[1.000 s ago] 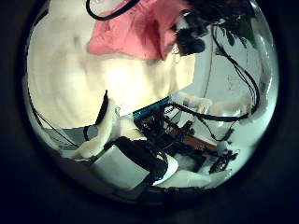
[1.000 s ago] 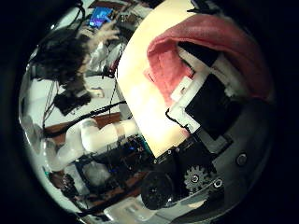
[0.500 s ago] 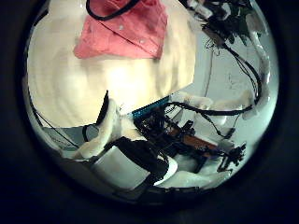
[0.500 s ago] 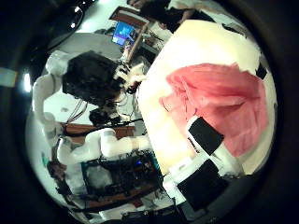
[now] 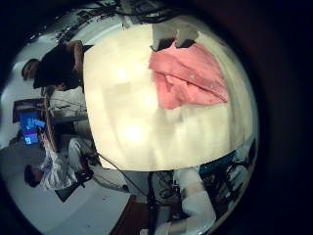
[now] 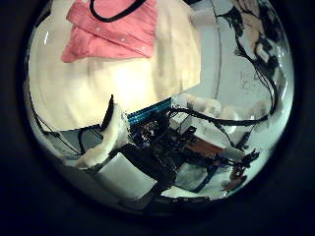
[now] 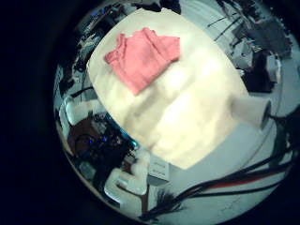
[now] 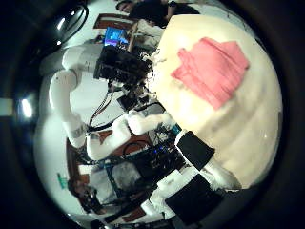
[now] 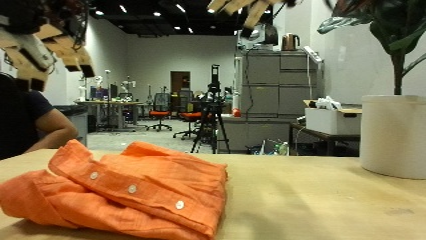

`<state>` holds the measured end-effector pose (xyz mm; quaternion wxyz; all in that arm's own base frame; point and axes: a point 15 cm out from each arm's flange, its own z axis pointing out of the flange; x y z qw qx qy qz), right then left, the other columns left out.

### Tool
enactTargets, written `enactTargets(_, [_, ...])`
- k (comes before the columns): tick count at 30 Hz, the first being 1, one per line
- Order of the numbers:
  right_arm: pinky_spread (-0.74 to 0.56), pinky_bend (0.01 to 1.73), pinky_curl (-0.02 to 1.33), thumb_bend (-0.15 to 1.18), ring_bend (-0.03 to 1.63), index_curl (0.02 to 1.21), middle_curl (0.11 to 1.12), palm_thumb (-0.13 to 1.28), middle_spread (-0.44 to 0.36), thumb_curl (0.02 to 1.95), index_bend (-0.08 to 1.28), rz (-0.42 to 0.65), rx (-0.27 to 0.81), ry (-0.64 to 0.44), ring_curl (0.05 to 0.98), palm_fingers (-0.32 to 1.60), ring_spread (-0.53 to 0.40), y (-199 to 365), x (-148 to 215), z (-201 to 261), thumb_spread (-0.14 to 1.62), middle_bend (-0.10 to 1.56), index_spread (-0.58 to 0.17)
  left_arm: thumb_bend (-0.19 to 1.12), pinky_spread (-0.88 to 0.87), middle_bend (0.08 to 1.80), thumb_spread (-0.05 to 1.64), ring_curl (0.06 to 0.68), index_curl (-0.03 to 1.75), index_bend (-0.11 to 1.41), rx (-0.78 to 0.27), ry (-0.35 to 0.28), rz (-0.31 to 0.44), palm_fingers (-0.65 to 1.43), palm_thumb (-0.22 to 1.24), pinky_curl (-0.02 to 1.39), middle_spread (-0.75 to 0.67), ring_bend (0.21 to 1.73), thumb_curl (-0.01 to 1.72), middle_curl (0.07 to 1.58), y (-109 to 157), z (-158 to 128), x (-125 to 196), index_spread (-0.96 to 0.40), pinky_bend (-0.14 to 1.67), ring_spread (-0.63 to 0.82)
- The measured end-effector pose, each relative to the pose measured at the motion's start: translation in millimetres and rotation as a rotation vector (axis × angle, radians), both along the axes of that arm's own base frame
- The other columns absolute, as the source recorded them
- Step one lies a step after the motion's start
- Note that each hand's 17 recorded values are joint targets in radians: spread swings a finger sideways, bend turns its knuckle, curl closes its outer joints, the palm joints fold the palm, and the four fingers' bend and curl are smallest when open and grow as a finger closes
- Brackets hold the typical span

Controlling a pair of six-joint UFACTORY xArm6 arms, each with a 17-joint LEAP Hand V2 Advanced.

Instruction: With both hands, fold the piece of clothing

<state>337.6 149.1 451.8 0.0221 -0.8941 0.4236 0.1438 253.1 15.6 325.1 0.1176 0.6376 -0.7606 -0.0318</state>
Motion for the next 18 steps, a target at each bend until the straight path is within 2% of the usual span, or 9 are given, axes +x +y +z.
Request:
enactTargets(4, [0.41, 0.33, 0.33, -0.03, 0.29, 0.37, 0.34, 0.65, 0.084, 0.42, 0.20, -0.078, -0.107, 0.025, 0.208, 0.03, 0.247, -38.5, -37.6, -17.5, 1.20, 0.21, -0.391, -0.02, 0.52, 0.19, 1.11, 0.229, 0.25, 0.15, 0.013, 0.009, -0.010, -0.01, 0.60, 0.32, 0.39, 0.44, 0.36, 0.29, -22.7, 8.1, -8.1, 0.20, 0.37, 0.57])
enactTargets(8, [0.40, 0.28, 0.31, -0.02, 0.25, 0.36, 0.34, 0.62, 0.084, 0.37, 0.19, -0.165, -0.206, 0.090, 0.204, 0.05, 0.252, -70.0, -57.8, -48.8, 1.22, 0.20, -0.385, -0.02, 0.51, 0.19, 1.10, 0.230, 0.25, 0.15, 0.003, -0.018, 0.042, -0.01, 0.60, 0.32, 0.37, 0.44, 0.36, 0.30, -10.7, 15.9, 1.5, 0.19, 0.37, 0.57])
enactTargets(11, [0.40, 0.26, 0.31, -0.02, 0.23, 0.36, 0.34, 0.61, 0.084, 0.35, 0.19, -0.251, -0.226, 0.093, 0.205, 0.06, 0.254, -83.7, -66.9, -51.4, 1.22, 0.19, -0.383, -0.02, 0.51, 0.19, 1.09, 0.230, 0.25, 0.16, -0.012, -0.005, 0.065, 0.00, 0.60, 0.32, 0.36, 0.45, 0.36, 0.30, -6.2, 6.1, -6.9, 0.18, 0.37, 0.56])
enactTargets(13, [0.40, 0.25, 0.31, -0.02, 0.22, 0.35, 0.33, 0.61, 0.084, 0.34, 0.18, -0.259, -0.236, 0.109, 0.206, 0.06, 0.254, -84.9, -69.7, -63.6, 1.23, 0.19, -0.383, -0.02, 0.51, 0.20, 1.09, 0.228, 0.26, 0.16, -0.020, -0.031, 0.076, 0.01, 0.61, 0.32, 0.35, 0.45, 0.36, 0.30, -5.5, 7.3, -0.9, 0.18, 0.37, 0.55])
enactTargets(18, [0.39, 0.22, 0.31, -0.02, 0.20, 0.34, 0.33, 0.60, 0.088, 0.32, 0.18, -0.283, -0.225, 0.076, 0.211, 0.09, 0.255, -89.8, -73.8, -65.9, 1.24, 0.19, -0.371, -0.02, 0.50, 0.20, 1.08, 0.229, 0.26, 0.16, -0.029, -0.042, 0.096, 0.02, 0.61, 0.31, 0.33, 0.45, 0.37, 0.31, -3.3, 3.8, -3.7, 0.17, 0.36, 0.55])
